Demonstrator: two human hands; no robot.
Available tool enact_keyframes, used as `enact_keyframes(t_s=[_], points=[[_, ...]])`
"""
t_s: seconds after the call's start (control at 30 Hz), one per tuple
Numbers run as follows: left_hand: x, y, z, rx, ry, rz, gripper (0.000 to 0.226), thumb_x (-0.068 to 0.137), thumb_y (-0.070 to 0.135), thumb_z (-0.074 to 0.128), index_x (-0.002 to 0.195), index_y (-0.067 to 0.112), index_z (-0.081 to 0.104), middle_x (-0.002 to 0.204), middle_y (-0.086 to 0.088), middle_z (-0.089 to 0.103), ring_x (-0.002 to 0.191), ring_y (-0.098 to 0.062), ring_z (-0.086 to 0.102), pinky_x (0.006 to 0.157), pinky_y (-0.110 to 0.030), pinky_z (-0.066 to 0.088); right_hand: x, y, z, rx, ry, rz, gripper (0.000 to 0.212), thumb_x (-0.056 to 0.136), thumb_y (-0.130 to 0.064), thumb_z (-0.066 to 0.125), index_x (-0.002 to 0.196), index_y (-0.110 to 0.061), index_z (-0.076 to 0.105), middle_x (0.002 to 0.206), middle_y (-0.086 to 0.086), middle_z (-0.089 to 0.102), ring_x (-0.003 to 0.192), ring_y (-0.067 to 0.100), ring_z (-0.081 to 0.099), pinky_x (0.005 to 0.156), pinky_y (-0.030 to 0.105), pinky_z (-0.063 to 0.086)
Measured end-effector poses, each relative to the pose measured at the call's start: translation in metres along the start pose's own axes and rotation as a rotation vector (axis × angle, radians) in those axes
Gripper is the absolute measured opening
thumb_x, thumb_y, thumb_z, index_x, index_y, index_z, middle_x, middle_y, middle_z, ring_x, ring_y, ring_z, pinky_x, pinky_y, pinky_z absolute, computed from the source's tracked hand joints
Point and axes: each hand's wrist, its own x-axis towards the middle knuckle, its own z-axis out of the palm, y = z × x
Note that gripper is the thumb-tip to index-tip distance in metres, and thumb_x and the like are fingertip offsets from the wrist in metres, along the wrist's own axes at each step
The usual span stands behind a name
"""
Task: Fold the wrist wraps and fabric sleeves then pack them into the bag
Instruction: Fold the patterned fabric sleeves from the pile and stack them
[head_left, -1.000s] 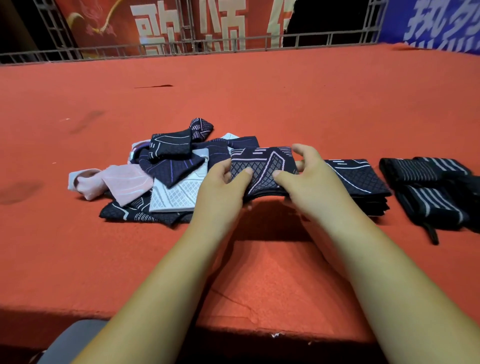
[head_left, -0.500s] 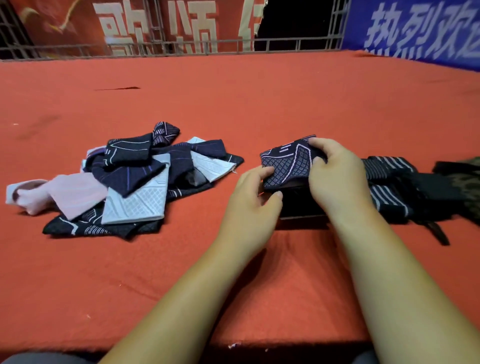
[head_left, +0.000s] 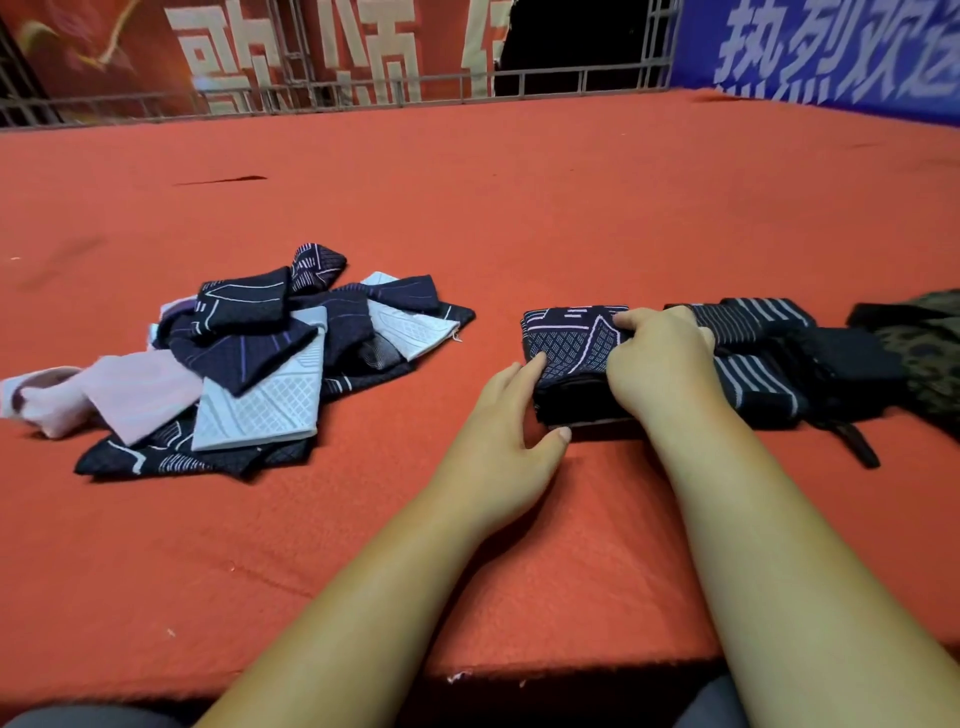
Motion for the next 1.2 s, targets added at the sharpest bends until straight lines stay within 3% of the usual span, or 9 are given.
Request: enact_keyframes(t_s=[0.17, 0.33, 0.53, 0.67, 0.77, 0.9, 0.97, 1.1, 1.2], points=[[-0.003, 0.003, -0.002, -0.052, 0.042, 0.005, 0.076, 0.099, 0.025, 0.067, 0.167, 0.021, 0.034, 0.161, 0.006, 0.044, 0.149, -0.006, 0.042, 0.127, -0.027, 0.031, -0.001, 0.0, 0.0, 0.063, 0.104, -0.035, 0.043, 0.099, -0.015, 0.05, 0.135, -0.025, 0.072, 0.139, 0.01, 0.054, 0.131, 0.041, 0.043, 0.113, 0.042, 0.039], [-0.01, 0.011, -0.017, -0.121, 0.09, -0.095, 0.055, 0.103, 0.019, 0.067, 0.155, 0.025, 0.05, 0.147, 0.009, 0.053, 0.123, -0.003, 0.059, 0.096, 0.0, 0.04, -0.016, -0.022, 0.001, 0.136, 0.294, -0.181, 0.033, 0.096, -0.024, 0.055, 0.122, -0.027, 0.075, 0.13, 0.002, 0.059, 0.131, 0.035, 0.043, 0.115, 0.045, 0.037], [-0.025, 0.006, -0.064, -0.013, 0.141, -0.095, 0.033, 0.101, 0.023, 0.067, 0.134, 0.024, 0.065, 0.134, 0.008, 0.061, 0.117, -0.003, 0.064, 0.105, -0.033, 0.053, -0.047, -0.062, 0.028, 0.272, 0.267, -0.421, 0.023, 0.092, -0.021, 0.058, 0.108, -0.025, 0.074, 0.12, -0.003, 0.059, 0.127, 0.027, 0.045, 0.11, 0.038, 0.039], [-0.036, -0.007, -0.114, 0.041, 0.258, -0.123, 0.027, 0.1, 0.023, 0.066, 0.127, 0.023, 0.071, 0.126, 0.009, 0.065, 0.113, -0.001, 0.064, 0.104, -0.029, 0.052, -0.061, -0.087, 0.045, 0.324, 0.14, -0.496, 0.019, 0.091, -0.016, 0.061, 0.099, -0.026, 0.076, 0.114, -0.005, 0.062, 0.12, 0.024, 0.048, 0.101, 0.025, 0.035], [-0.042, -0.023, -0.148, 0.149, 0.375, -0.14, 0.021, 0.1, 0.018, 0.064, 0.119, 0.022, 0.072, 0.117, 0.011, 0.063, 0.102, -0.006, 0.064, 0.093, -0.026, 0.051, -0.07, -0.099, 0.055, 0.353, 0.029, -0.499, 0.02, 0.092, -0.014, 0.062, 0.097, -0.027, 0.076, 0.113, -0.004, 0.065, 0.115, 0.024, 0.052, 0.097, 0.027, 0.037], [-0.046, -0.068, -0.175, 0.484, 0.376, -0.202, 0.032, 0.097, 0.023, 0.061, 0.124, 0.013, 0.074, 0.136, -0.004, 0.06, 0.129, -0.029, 0.055, 0.11, -0.04, 0.043, -0.08, -0.106, 0.068, 0.383, -0.112, -0.514, 0.021, 0.093, -0.012, 0.062, 0.093, -0.026, 0.077, 0.111, -0.003, 0.067, 0.114, 0.024, 0.057, 0.098, 0.03, 0.039], [-0.047, -0.092, -0.179, 0.61, 0.315, -0.301, 0.034, 0.1, 0.031, 0.061, 0.126, 0.017, 0.076, 0.152, -0.011, 0.053, 0.141, -0.039, 0.045, 0.116, -0.049, 0.038, -0.082, -0.105, 0.074, 0.388, -0.15, -0.525, 0.02, 0.093, -0.011, 0.063, 0.092, -0.026, 0.076, 0.109, -0.004, 0.068, 0.112, 0.022, 0.06, 0.099, 0.03, 0.041], [-0.045, -0.116, -0.179, 0.689, 0.206, -0.422, 0.047, 0.105, 0.054, 0.055, 0.148, 0.036, 0.062, 0.173, -0.009, 0.03, 0.16, -0.039, 0.02, 0.128, -0.052, 0.023, -0.083, -0.099, 0.082, 0.364, -0.198, -0.518, 0.019, 0.093, -0.011, 0.064, 0.093, -0.025, 0.077, 0.107, -0.007, 0.068, 0.109, 0.014, 0.061, 0.091, 0.021, 0.037], [-0.037, -0.124, -0.18, 0.705, 0.199, -0.454, 0.063, 0.106, 0.061, 0.048, 0.161, 0.031, 0.046, 0.176, -0.005, 0.025, 0.162, -0.037, 0.015, 0.129, -0.052, 0.021, -0.084, -0.096, 0.084, 0.367, -0.211, -0.505, 0.02, 0.093, -0.011, 0.064, 0.092, -0.025, 0.078, 0.103, -0.013, 0.066, 0.104, 0.009, 0.059, 0.083, 0.012, 0.035]])
